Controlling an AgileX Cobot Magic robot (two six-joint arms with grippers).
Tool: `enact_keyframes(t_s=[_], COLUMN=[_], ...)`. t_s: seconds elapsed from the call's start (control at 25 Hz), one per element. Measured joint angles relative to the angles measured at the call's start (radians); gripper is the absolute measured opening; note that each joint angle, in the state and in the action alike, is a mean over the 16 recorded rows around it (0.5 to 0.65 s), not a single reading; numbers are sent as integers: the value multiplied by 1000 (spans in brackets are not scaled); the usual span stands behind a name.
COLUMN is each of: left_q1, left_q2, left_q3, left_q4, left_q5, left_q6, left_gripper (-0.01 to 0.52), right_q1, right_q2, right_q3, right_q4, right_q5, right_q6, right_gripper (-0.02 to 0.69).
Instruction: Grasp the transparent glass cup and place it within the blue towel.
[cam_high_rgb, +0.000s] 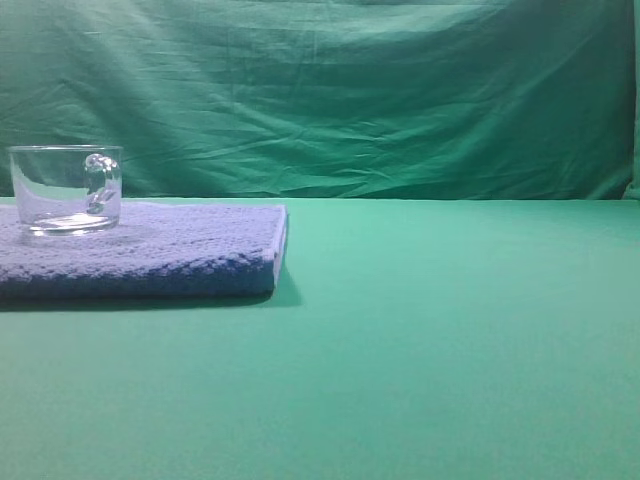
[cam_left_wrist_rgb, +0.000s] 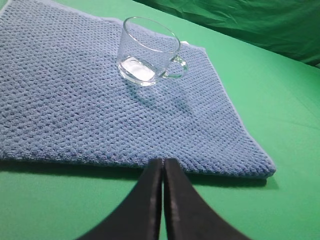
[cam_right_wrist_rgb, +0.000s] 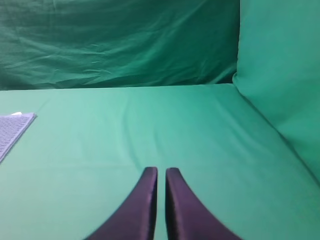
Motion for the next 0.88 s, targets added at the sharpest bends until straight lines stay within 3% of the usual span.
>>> enact_keyframes(t_s=[0.4,0.88], left_q1=[0,0], left_q2=[0,0], left_q3=[0,0], left_q4=[0,0], left_q5=[0,0], left_q6=[0,0], left_gripper=[0,0], right_q1=[0,0], right_q2=[-36,-36], right_q3=[148,173], right_q4=[2,3], right_q5=[-39,-62], right_q6=[0,-1], right_gripper=[50,50])
